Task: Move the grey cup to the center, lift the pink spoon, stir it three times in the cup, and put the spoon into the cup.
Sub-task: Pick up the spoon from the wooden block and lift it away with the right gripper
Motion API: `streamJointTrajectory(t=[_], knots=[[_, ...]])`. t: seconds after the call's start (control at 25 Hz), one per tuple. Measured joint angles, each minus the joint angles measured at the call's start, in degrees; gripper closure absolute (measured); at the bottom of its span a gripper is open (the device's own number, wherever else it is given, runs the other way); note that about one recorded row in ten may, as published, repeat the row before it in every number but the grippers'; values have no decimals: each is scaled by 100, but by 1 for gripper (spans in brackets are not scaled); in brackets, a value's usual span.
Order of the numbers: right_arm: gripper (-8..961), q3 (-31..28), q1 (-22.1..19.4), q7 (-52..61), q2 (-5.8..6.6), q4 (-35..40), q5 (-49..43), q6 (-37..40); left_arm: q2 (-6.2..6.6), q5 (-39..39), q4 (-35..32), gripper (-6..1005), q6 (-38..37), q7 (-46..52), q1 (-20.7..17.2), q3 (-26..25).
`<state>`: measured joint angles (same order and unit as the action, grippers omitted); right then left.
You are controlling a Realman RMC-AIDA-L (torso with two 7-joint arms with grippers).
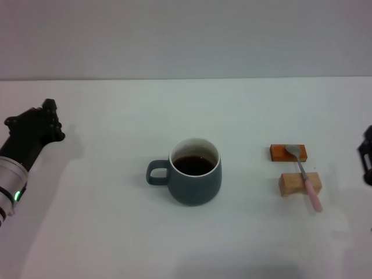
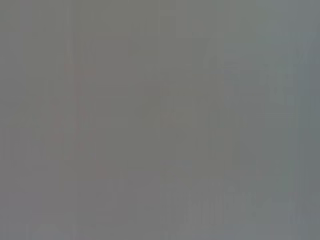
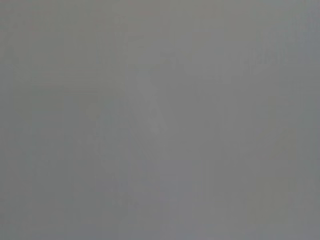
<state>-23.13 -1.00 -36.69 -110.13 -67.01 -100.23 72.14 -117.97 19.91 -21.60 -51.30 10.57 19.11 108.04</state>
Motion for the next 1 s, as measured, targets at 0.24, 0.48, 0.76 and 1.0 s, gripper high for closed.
streamJointTrajectory(t=[0.24, 0.48, 0.76, 1.0], knots=[[303, 339, -18, -16, -43, -7, -5, -98, 9, -4, 35, 1001, -76, -3, -10, -41], [302, 655, -31, 8, -54, 25, 31, -92, 12, -5, 95, 1001, -93, -3, 6, -45], [303, 784, -74, 187, -83, 256, 61, -123, 21, -5, 95, 1001, -93, -3, 6, -109], [303, 814, -18, 589, -100, 552, 64, -294, 17, -5, 95, 1001, -109, -2, 24, -114]])
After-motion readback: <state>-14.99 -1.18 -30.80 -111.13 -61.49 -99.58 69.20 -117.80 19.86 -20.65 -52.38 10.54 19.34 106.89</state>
